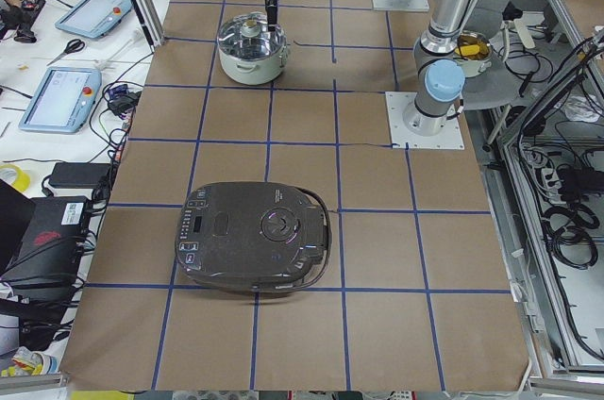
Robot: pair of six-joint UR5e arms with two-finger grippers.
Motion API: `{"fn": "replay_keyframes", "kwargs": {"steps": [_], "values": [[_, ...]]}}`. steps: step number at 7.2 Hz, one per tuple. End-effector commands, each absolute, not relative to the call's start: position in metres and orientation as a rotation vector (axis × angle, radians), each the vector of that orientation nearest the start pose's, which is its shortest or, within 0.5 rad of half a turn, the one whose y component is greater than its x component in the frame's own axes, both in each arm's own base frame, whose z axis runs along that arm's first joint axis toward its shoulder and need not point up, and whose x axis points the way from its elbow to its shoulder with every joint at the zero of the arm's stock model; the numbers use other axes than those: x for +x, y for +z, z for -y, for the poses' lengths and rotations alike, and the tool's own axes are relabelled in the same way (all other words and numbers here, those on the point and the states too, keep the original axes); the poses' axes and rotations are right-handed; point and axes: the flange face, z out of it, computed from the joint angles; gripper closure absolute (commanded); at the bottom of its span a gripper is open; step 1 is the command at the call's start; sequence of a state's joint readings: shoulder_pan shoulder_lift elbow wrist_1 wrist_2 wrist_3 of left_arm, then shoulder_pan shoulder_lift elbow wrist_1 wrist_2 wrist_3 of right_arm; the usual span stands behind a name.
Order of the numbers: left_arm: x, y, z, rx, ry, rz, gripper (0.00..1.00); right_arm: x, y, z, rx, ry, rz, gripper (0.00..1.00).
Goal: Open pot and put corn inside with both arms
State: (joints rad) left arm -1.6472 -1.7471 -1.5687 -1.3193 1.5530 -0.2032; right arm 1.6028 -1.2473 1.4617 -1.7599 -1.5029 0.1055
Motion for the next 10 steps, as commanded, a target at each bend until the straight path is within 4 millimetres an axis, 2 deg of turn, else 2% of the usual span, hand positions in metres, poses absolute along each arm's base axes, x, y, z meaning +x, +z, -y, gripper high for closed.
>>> {"fn": "replay_keyframes", "kwargs": {"steps": [1,2,4,7,8,10], "values": [[-0.236,0.383,0.592,-0.220,-0.166,-3.175,0.00,0.145,0.381,0.610,0.124,0.047,-3.074,1.00],[-0.248,0.372,0.607,-0.179,-0.161,-3.177,0.00,0.145,0.379,0.610,0.124,0.052,-3.074,1.00],[-0.252,0.345,0.626,-0.102,-0.171,-3.165,0.00,0.146,0.376,0.611,0.122,0.060,-3.062,1.00],[-0.252,0.339,0.624,-0.099,-0.140,-3.163,0.02,0.146,0.374,0.612,0.122,0.060,-3.061,1.00],[-0.253,0.341,0.621,-0.101,-0.118,-3.162,0.36,0.146,0.373,0.613,0.122,0.064,-3.059,1.00],[-0.255,0.341,0.616,-0.097,-0.073,-3.157,0.76,0.146,0.376,0.611,0.129,0.063,-3.057,1.00]]}}
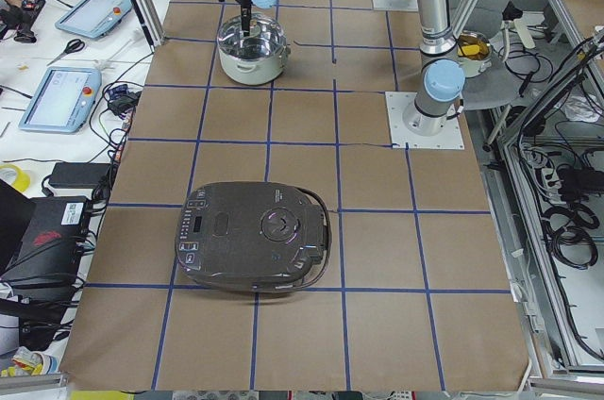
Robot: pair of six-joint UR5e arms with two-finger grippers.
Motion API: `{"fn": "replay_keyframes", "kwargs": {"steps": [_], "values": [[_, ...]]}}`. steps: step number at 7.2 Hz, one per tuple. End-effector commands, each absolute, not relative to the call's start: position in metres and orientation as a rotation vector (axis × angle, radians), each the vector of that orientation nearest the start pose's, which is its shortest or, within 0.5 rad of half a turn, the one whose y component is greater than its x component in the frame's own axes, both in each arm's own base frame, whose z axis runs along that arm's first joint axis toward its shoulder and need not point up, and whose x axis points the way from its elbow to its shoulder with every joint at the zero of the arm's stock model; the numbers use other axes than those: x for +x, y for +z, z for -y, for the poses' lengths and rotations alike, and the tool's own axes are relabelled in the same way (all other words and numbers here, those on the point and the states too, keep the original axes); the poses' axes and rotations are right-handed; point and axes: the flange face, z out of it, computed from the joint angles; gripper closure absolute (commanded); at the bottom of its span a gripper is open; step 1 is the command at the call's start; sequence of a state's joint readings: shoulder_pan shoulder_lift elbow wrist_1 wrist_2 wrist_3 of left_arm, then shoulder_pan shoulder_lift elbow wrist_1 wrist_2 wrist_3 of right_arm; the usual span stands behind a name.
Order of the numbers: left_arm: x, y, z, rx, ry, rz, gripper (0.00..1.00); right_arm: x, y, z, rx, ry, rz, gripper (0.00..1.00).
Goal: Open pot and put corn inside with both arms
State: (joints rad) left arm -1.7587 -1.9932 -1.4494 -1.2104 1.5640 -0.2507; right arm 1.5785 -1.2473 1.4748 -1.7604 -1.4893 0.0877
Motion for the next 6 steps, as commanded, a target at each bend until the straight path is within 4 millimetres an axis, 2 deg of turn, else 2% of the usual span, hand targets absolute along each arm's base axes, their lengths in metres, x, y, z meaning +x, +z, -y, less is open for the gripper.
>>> {"fn": "replay_keyframes", "kwargs": {"steps": [1,2,3,4,5,6], "values": [[-0.256,0.347,0.615,-0.097,-0.089,-3.160,0.96,0.146,0.377,0.612,0.136,0.058,-3.057,1.00],[-0.255,0.364,0.612,-0.097,-0.132,-3.164,1.00,0.146,0.381,0.613,0.131,0.046,-3.056,1.00],[-0.255,0.393,0.610,-0.094,-0.206,-3.171,1.00,0.149,0.386,0.612,0.130,0.036,-3.039,1.00],[-0.249,0.429,0.606,-0.089,-0.210,-3.168,1.00,0.150,0.388,0.611,0.139,0.032,-3.033,1.00],[-0.237,0.472,0.592,-0.065,-0.143,-3.158,1.00,0.160,0.393,0.611,0.181,0.015,-3.022,1.00],[-0.202,0.506,0.580,-0.087,-0.065,-3.149,1.00,0.170,0.400,0.620,0.249,-0.029,-3.014,1.00]]}}
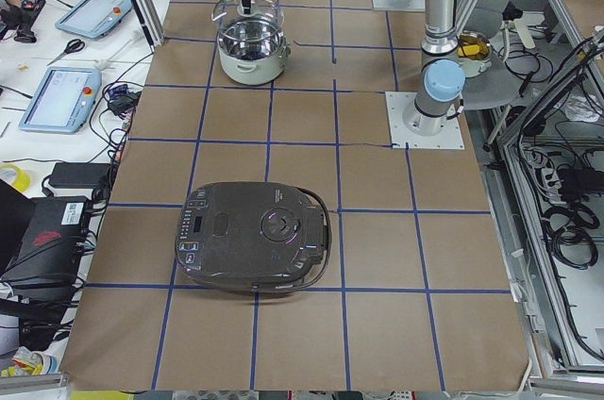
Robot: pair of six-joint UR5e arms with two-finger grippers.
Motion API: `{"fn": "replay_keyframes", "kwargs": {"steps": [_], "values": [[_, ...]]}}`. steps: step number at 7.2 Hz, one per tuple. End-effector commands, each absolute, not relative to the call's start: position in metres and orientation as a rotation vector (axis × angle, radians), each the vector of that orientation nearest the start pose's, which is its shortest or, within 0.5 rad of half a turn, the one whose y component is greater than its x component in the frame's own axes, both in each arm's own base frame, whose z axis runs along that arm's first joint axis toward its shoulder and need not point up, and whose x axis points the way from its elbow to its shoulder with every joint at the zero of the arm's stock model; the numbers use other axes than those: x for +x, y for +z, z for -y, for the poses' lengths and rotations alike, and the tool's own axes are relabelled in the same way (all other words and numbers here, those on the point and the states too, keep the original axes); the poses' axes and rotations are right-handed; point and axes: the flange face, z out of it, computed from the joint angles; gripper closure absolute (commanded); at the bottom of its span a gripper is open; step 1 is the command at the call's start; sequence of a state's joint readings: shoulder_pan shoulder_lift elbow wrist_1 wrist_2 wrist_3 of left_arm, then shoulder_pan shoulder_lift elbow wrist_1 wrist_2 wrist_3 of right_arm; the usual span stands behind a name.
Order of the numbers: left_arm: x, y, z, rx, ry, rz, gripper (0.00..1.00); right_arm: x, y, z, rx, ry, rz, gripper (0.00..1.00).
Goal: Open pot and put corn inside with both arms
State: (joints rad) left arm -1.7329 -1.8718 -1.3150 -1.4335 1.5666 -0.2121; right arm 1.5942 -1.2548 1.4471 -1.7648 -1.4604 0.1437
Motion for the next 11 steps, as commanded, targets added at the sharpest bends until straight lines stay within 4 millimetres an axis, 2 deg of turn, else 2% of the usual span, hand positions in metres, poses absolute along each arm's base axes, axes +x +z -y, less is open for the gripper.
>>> {"fn": "replay_keyframes", "kwargs": {"steps": [1,2,4,5,6,7,8,9,10,11], "values": [[-0.166,0.519,0.568,-0.065,-0.013,-3.140,1.00,0.198,0.402,0.622,0.217,-0.043,-3.019,1.00],[-0.126,0.520,0.560,-0.013,0.031,-3.139,1.00,0.227,0.406,0.629,0.305,-0.058,-2.997,1.00],[-0.047,0.495,0.554,0.125,0.080,-3.131,1.00,0.315,0.393,0.636,0.334,-0.063,-2.981,1.00],[-0.007,0.485,0.551,0.102,0.115,-3.142,1.00,0.359,0.386,0.642,0.336,-0.138,-2.949,1.00],[0.037,0.465,0.547,0.136,0.158,-3.160,1.00,0.385,0.373,0.646,0.287,-0.149,-2.954,1.00],[0.078,0.433,0.547,0.138,0.095,-3.154,1.00,0.401,0.366,0.646,0.162,-0.153,-2.969,1.00],[0.103,0.386,0.546,0.171,0.039,-3.136,1.00,0.412,0.368,0.643,0.065,-0.169,-2.973,1.00],[0.105,0.344,0.548,0.177,-0.021,-3.114,1.00,0.423,0.351,0.642,-0.065,-0.149,-2.984,1.00],[0.103,0.307,0.547,0.159,0.011,-3.127,1.00,0.430,0.346,0.641,-0.178,-0.142,-2.977,1.00],[0.104,0.288,0.550,0.162,0.047,-3.139,1.00,0.440,0.340,0.636,-0.215,-0.133,-2.976,1.00]]}}
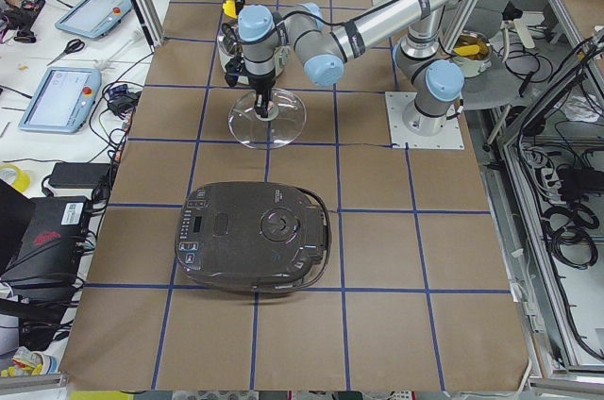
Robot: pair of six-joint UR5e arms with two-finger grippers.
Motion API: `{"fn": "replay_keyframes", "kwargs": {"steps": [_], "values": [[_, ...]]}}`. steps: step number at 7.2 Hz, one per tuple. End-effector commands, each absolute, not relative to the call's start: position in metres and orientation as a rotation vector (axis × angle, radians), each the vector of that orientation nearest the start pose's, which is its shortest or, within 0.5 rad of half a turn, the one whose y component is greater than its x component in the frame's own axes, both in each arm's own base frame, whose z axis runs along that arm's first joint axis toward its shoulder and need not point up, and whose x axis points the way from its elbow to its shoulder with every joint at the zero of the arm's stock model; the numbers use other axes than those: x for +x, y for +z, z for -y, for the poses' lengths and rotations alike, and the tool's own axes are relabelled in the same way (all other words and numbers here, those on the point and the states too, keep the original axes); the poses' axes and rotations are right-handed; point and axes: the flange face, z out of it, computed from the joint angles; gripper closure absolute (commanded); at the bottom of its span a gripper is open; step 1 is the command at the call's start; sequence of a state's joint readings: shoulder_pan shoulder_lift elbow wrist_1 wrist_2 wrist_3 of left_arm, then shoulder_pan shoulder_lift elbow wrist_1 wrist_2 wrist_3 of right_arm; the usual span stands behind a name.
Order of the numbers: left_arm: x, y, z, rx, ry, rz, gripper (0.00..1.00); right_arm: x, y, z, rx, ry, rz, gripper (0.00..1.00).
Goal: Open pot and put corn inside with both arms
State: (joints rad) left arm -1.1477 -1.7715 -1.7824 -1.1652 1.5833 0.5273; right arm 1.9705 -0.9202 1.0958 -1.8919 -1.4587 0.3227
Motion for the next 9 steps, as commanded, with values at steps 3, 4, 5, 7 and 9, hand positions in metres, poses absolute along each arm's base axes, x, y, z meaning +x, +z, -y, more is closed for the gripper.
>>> {"fn": "replay_keyframes", "kwargs": {"steps": [3,4,5,7,9], "values": [[0.089,0.237,0.570,0.193,0.002,-3.136,1.00,0.444,0.337,0.633,-0.284,-0.130,-2.974,0.00],[0.087,0.223,0.569,0.192,-0.026,-3.128,1.00,0.444,0.338,0.633,-0.313,-0.133,-2.972,0.00],[0.085,0.210,0.560,0.194,-0.009,-3.126,1.00,0.437,0.341,0.634,-0.331,-0.143,-2.988,0.00],[0.085,0.209,0.559,0.199,-0.010,-3.124,1.00,0.384,0.352,0.640,-0.264,-0.044,-3.107,0.00],[0.086,0.215,0.560,0.213,-0.030,-3.115,0.00,0.291,0.416,0.639,-0.111,0.019,-3.125,0.00]]}}
